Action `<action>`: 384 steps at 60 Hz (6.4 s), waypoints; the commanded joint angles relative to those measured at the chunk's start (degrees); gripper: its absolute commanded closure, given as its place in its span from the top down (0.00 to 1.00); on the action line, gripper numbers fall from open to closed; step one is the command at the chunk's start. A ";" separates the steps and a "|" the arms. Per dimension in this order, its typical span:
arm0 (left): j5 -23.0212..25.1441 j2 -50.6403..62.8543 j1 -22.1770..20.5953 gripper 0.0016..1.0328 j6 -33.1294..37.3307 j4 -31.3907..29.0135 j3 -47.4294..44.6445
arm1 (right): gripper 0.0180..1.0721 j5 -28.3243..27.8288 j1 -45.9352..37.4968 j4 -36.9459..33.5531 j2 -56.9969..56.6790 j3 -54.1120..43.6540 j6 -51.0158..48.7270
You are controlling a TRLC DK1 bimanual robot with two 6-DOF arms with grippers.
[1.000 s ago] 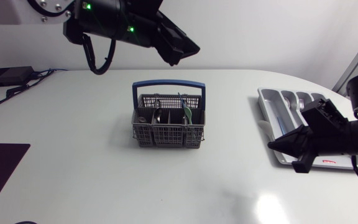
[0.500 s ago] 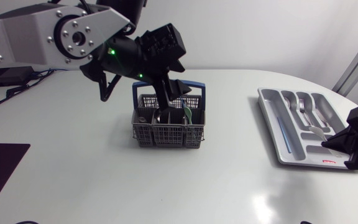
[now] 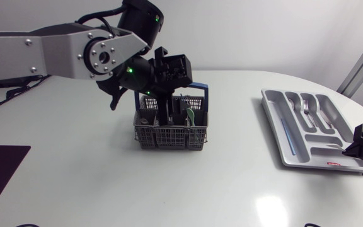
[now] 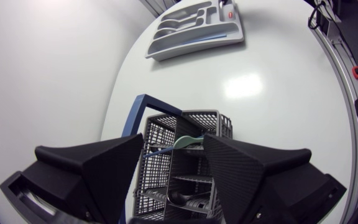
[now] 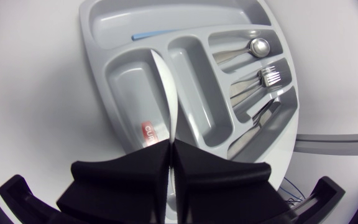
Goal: Unload the cutlery basket into the drawer organizer.
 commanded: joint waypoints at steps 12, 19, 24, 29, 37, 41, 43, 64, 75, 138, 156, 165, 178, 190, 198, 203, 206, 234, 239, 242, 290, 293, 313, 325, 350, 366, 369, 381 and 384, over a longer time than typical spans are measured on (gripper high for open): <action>-2.52 3.58 -0.97 0.66 7.49 -1.30 -0.93 | 0.45 2.19 -0.44 8.25 2.75 -3.72 -4.13; -3.66 4.73 -1.50 0.66 9.51 -1.39 -0.93 | 0.55 2.99 -0.79 10.19 2.40 -4.86 -4.57; -3.92 5.43 -1.85 0.66 10.39 -1.39 -0.66 | 0.62 2.81 -1.14 10.27 1.52 -4.86 -4.39; -4.01 6.13 -2.12 0.66 11.01 -1.39 -0.05 | 0.67 2.63 -1.32 10.01 -0.06 -4.86 -2.99; -4.89 7.72 -2.56 0.65 12.24 -1.30 1.09 | 0.70 -0.53 -1.41 9.31 -4.28 -6.18 -0.26; -5.15 8.59 -2.56 0.63 12.59 -1.21 2.06 | 0.74 -1.67 -1.23 8.78 -6.48 -7.50 1.06; -5.24 9.21 -2.47 0.63 12.85 -1.21 2.68 | 0.74 -2.29 -0.97 8.60 -7.71 -8.20 1.76; -8.84 14.40 -2.64 0.45 15.14 0.55 6.02 | 0.76 -5.45 3.34 8.08 -19.57 -19.80 4.22; -11.66 15.63 -2.82 0.41 15.93 3.89 6.10 | 0.76 -6.77 4.75 7.11 -24.41 -23.14 5.19; -16.31 17.21 -4.23 0.07 21.20 5.47 2.85 | 0.76 -7.74 5.54 6.41 -29.07 -27.89 5.01; -19.21 10.79 -7.21 0.03 23.22 5.65 -1.37 | 0.76 -8.35 5.54 6.32 -32.05 -29.38 5.10; -21.15 7.19 -8.53 0.03 24.28 5.82 -2.51 | 0.76 -8.44 5.62 5.88 -33.46 -30.35 5.01; -24.14 1.65 -9.41 0.03 27.36 6.17 -3.39 | 0.76 -9.41 5.71 2.80 -35.74 -30.26 5.19; -25.98 -4.50 -10.03 0.03 28.59 5.56 -2.33 | 0.78 -10.55 8.35 -0.10 -37.50 -28.42 11.34; -26.51 -8.02 -11.96 0.03 23.22 0.55 0.92 | 0.80 -12.66 11.16 -1.94 -40.93 -27.10 17.40; -26.07 -8.81 -13.19 0.03 17.16 -4.37 3.29 | 0.80 -13.54 13.80 -3.00 -44.18 -26.84 21.89; -25.28 -9.25 -13.72 0.03 14.17 -5.87 3.64 | 0.80 -13.54 16.08 -3.08 -46.47 -27.01 25.05; -18.16 -1.25 -16.44 0.03 -18.70 -14.57 8.21 | 0.80 -3.52 47.64 2.54 -57.19 -28.77 57.48; -14.82 0.16 -16.18 0.03 -23.62 -15.54 9.18 | 0.79 1.49 55.02 5.09 -57.10 -29.12 62.49; -13.33 0.68 -15.91 0.03 -25.73 -16.15 9.88 | 0.79 2.99 57.74 5.97 -56.66 -29.03 64.34; -8.93 3.94 -16.00 0.03 -31.09 -18.00 11.46 | 0.37 8.08 70.58 14.14 -41.90 -22.18 71.90; -8.93 3.85 -16.35 0.03 -30.74 -17.91 11.11 | 0.31 8.08 70.58 14.23 -40.84 -21.56 71.90; -8.93 3.06 -16.79 0.03 -29.77 -17.73 9.88 | 0.05 8.26 70.58 13.97 -38.82 -19.63 71.90; -9.02 2.27 -16.62 0.03 -29.69 -17.47 9.44 | 0.05 8.35 70.58 12.82 -38.91 -19.72 72.25; -9.02 0.95 -17.06 0.12 -29.16 -16.85 8.65 | 0.05 5.89 68.55 12.03 -41.63 -22.88 70.84; -9.02 0.86 -17.14 0.11 -28.54 -16.59 8.04 | 0.05 5.18 67.41 12.03 -43.66 -25.52 69.44; -9.11 0.86 -17.14 0.11 -28.54 -16.50 8.04 | 0.05 4.92 67.06 12.03 -43.83 -25.78 69.44; -11.39 0.24 -16.53 0.15 -27.14 -15.80 5.84 | 0.35 4.66 66.88 10.45 -39.52 -24.46 71.55; -11.39 -0.37 -16.27 0.19 -26.70 -14.48 4.43 | 0.47 4.66 67.06 9.75 -37.94 -23.93 72.69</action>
